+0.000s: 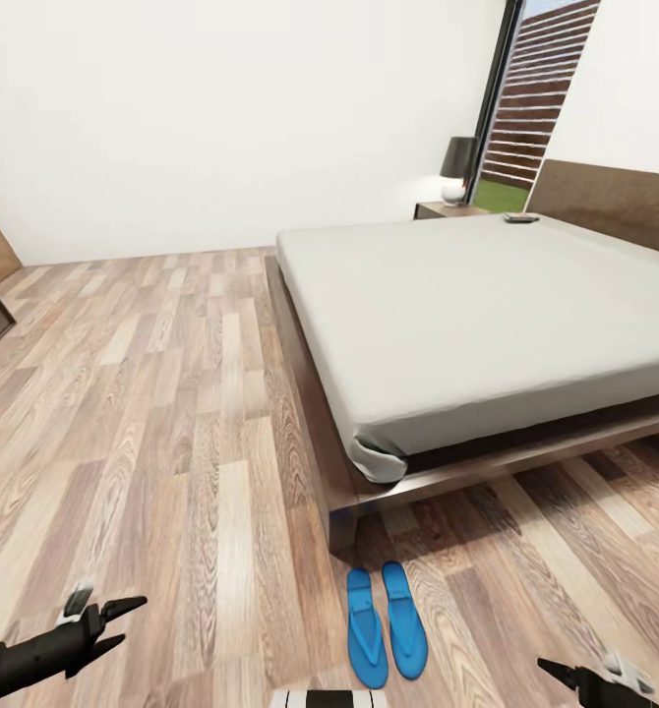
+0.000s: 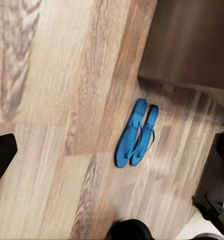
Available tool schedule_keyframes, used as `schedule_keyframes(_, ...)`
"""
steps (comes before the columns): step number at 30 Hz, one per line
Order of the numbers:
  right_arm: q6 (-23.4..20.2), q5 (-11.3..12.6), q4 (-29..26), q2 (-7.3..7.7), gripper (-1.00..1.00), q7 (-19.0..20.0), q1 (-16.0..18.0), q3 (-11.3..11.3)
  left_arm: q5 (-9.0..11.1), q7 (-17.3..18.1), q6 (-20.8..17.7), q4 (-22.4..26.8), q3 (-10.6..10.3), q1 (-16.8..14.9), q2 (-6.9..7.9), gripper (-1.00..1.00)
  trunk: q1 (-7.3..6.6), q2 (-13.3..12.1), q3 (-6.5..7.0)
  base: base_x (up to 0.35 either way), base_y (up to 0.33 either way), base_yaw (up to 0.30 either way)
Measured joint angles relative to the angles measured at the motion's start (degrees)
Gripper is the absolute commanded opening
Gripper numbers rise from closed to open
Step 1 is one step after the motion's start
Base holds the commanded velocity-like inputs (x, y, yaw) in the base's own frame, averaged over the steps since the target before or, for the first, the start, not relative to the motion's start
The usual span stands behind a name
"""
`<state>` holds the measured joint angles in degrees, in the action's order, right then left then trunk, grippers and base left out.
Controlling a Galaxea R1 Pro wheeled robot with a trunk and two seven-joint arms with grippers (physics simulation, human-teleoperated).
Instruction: In the bedroom, move the book from the bed onto either nightstand, and place the two sandals side by side next to the bed.
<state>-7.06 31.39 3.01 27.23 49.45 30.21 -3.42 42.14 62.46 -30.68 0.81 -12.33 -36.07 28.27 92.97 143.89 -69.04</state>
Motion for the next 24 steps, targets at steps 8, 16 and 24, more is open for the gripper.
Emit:
schedule_keyframes(8,4.75,1.86,0.05,-3.19,1.0,-0.1,-4.49,0.0,-1.46,-1.09,4.49,-0.1,-0.47,3.65,-0.09,1.0,-0.21,-0.11,1.77,0.0,0.0,0.0)
schedule_keyframes(16,6.24,8.79,0.01,-7.92,1.0,-0.67,-7.73,0.04,-2.52,-6.91,13.84,-0.13,-0.66,9.51,-2.84,1.0,-0.41,-0.22,3.54,0.0,0.0,0.0)
schedule_keyframes(24,10.15,17.29,-0.07,-11.54,1.0,-0.73,-11.46,0.02,-2.42,-14.19,26.24,-0.13,-0.59,15.69,-5.57,1.0,-0.62,-0.32,5.32,0.0,0.0,0.0)
